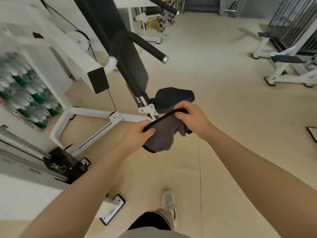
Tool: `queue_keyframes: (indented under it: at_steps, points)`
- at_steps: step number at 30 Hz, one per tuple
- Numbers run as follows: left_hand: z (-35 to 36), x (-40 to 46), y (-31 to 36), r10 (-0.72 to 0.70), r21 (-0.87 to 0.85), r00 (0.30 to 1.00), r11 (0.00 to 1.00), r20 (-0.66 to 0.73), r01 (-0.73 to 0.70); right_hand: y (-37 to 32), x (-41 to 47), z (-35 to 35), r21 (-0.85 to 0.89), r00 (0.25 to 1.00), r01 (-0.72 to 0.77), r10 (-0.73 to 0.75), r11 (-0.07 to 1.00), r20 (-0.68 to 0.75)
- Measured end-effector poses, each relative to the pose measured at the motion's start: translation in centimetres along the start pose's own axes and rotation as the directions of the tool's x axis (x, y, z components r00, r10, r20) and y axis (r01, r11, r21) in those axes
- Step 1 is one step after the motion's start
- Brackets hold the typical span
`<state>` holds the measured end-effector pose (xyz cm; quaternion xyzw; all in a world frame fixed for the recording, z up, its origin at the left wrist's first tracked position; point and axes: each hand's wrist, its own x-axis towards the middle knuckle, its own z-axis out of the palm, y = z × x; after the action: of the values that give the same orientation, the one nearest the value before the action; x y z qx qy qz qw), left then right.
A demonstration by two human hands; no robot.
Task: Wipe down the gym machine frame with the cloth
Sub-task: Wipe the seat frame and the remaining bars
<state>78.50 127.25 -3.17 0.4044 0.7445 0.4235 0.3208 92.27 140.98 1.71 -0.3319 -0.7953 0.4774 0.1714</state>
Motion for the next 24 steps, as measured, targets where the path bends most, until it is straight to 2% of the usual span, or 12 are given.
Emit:
queue_keyframes:
  at_steps: [4,7,9,11,14,16,17,21,24]
  points:
    - [-2.7,3.8,0.8,-0.067,-0.060,0.992,0.996,-0.104,0.061,-2.3,7.2,-0.7,-0.076,0.977,0.122,-0.106,0.990,0.186]
    - [-5.1,5.2,1.0,-0.157,-0.059,0.980,0.987,-0.121,0.151,-5.3,11.3,-0.5,-0.078,0.903,0.242,-0.195,0.967,0.384]
    - [-6.3,5.1,0.8,-0.211,-0.127,0.966,0.973,-0.151,0.193,-7.5,13.1,0.3,-0.067,0.801,0.336,-0.248,0.939,0.546]
    - [-7.7,4.2,0.3,-0.263,-0.187,0.947,0.955,-0.186,0.228,-9.5,14.5,1.5,-0.044,0.667,0.412,-0.269,0.910,0.695]
    - [-9.9,2.0,0.1,-0.284,-0.304,0.907,0.934,-0.312,0.189,-12.6,16.3,3.3,0.069,0.468,0.513,-0.347,0.855,0.813]
    - [-11.1,0.5,0.3,-0.286,-0.395,0.843,0.914,-0.456,0.097,-14.4,17.4,4.5,0.160,0.381,0.525,-0.399,0.836,0.834]
    - [-11.6,0.0,0.4,-0.300,-0.436,0.789,0.899,-0.537,0.045,-15.2,18.2,5.0,0.193,0.368,0.525,-0.426,0.829,0.827]
    - [-13.4,-0.5,0.9,-0.371,-0.509,0.526,0.849,-0.765,-0.142,-17.6,21.8,7.4,0.252,0.394,0.554,-0.517,0.794,0.760]
    - [-15.1,0.8,1.7,-0.398,-0.501,0.415,0.847,-0.818,-0.176,-18.8,24.4,9.4,0.229,0.439,0.564,-0.524,0.793,0.730]
